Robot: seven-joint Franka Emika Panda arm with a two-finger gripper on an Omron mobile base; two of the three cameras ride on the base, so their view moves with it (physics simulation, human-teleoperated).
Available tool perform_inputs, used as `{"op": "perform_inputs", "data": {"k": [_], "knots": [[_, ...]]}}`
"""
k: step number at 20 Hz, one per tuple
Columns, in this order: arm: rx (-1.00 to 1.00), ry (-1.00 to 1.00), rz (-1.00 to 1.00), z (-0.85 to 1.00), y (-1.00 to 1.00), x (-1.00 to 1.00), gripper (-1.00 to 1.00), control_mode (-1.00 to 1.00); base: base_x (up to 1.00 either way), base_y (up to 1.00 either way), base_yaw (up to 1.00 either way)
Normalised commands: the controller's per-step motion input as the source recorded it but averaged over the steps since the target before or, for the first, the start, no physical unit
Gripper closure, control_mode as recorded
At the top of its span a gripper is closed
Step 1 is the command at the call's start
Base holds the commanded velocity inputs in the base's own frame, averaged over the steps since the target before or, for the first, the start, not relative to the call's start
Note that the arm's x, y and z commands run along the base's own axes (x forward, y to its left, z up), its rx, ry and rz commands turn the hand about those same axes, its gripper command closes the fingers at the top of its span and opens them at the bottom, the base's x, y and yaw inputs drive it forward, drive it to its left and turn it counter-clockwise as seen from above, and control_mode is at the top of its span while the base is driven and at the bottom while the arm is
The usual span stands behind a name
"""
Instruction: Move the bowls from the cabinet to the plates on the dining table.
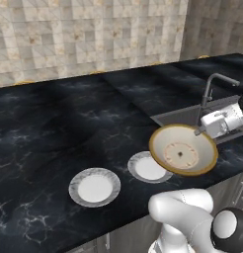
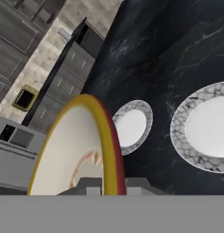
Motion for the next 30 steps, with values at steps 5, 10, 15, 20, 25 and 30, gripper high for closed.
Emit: {"op": "perform_inputs", "data": {"k": [5, 10, 15, 20, 25, 30], "knots": [[0.08, 0.02, -0.23, -0.24, 0.02, 0.29, 1.0, -1.0, 0.0, 0.0, 0.0], [0.05, 0.0, -0.18, -0.25, 0.0, 0.1, 1.0, -1.0, 0.0, 0.0, 0.0], [0.01, 0.0, -0.08, -0.22, 0.0, 0.05, 1.0, -1.0, 0.0, 0.0, 0.0], [0.0, 0.0, -0.04, -0.23, 0.0, 0.03, 1.0, -1.0, 0.0, 0.0, 0.0], [0.0, 0.01, -0.03, -0.23, 0.0, 0.07, 1.0, -1.0, 0.0, 0.0, 0.0], [0.0, 0.04, -0.03, -0.24, -0.05, 0.11, 1.0, -1.0, 0.0, 0.0, 0.0]]}}
